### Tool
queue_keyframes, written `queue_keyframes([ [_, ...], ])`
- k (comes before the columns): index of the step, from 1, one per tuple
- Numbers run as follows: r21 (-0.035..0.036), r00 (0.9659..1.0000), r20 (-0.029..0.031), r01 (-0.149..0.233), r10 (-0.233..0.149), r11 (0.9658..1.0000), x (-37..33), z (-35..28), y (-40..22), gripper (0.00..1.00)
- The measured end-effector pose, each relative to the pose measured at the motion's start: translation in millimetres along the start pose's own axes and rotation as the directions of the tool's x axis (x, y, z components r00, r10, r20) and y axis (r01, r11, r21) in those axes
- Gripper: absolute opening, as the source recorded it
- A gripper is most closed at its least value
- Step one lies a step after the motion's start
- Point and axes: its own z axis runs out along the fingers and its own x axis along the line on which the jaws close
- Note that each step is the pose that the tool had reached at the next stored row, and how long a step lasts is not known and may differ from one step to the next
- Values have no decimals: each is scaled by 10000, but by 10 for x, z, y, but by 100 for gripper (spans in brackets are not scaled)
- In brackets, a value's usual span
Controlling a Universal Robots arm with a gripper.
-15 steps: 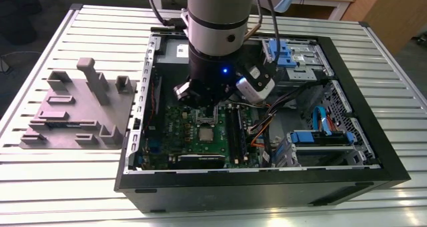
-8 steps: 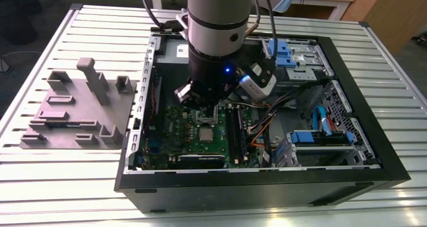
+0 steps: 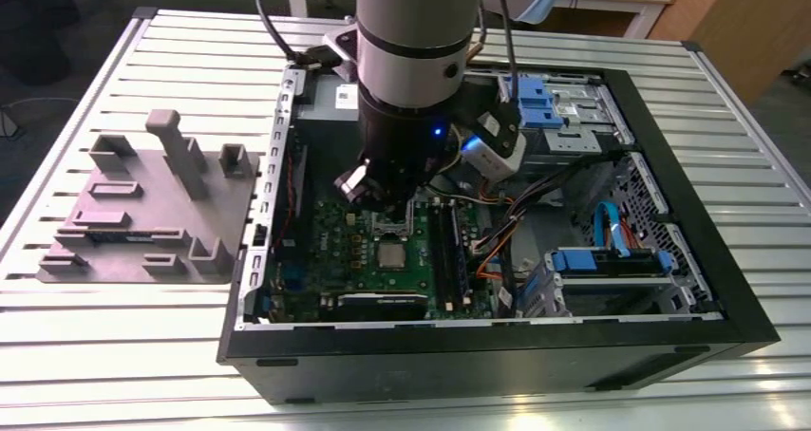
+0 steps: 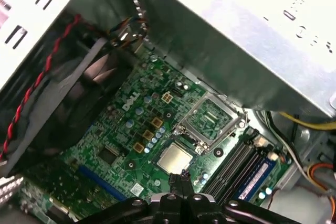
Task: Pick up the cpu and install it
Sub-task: 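Close the cpu cover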
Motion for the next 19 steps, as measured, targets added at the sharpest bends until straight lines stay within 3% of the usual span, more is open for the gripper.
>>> queue_keyframes([
  [4,2,9977,-13,679,-679,9977,1,6,0,10],
  [9,-2,9967,-6,807,-807,9967,0,15,0,10],
  [14,-28,9869,1,1616,-1616,9868,-1,38,-2,10],
  [15,-115,9865,92,1638,-1637,9864,-12,40,-11,10],
  [18,-479,9856,476,1646,-1624,9852,-60,43,-46,10],
  [19,-575,9852,574,1650,-1618,9846,-80,43,-61,10],
])
